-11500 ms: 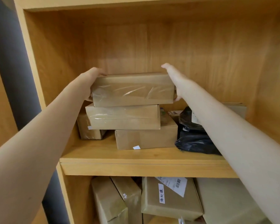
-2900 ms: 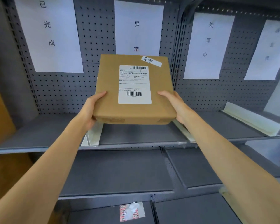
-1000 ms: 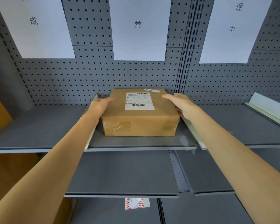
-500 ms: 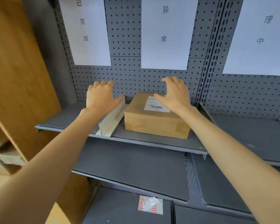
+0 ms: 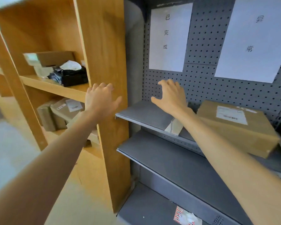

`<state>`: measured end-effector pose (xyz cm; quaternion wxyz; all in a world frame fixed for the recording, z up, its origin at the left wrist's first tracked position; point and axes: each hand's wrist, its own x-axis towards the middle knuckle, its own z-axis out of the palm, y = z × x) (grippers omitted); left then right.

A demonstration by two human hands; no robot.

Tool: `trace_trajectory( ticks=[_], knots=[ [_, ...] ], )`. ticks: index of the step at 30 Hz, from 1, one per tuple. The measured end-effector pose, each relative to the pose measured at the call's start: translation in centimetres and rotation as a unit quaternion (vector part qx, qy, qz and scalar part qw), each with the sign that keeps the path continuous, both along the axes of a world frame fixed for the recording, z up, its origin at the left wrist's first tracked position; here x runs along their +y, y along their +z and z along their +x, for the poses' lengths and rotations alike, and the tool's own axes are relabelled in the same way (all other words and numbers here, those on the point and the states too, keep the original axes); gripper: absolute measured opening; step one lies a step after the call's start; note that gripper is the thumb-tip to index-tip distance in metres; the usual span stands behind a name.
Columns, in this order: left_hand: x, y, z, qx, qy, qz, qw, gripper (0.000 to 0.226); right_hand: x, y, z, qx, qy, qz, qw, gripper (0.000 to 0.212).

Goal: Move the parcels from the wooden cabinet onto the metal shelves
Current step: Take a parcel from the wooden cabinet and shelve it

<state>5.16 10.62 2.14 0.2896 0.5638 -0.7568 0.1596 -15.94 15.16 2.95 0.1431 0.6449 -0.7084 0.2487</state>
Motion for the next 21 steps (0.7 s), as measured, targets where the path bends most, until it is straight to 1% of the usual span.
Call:
trace_trajectory(
  ticks=[4, 7, 11, 16, 21],
  knots=[
    [-0.9, 0.4, 8.8, -0.006, 0.046, 0.011, 0.999, 0.053, -2.6, 0.1, 9.2, 0.010, 0.036, -0.001, 0.999, 0.063],
    [-1.8, 0.7, 15.6, -0.002, 0.059, 0.014, 0.998, 0.054, -4.7, 0.1, 16.2, 0.020, 0.058, -0.007, 0.998, 0.063],
    [-3.2, 0.7, 23.3, -0.002, 0.072, 0.012, 0.997, 0.054, -7.3, -0.5, 23.6, -0.002, 0.089, -0.013, 0.996, 0.063],
    [-5.2, 0.8, 29.2, 0.011, 0.093, 0.008, 0.996, 0.053, -10.8, -0.8, 30.3, -0.008, 0.113, -0.007, 0.994, 0.059],
    [-8.9, 0.3, 33.7, 0.030, 0.100, 0.010, 0.995, 0.052, -14.9, -0.6, 35.0, 0.003, 0.123, -0.007, 0.992, 0.058]
  ],
)
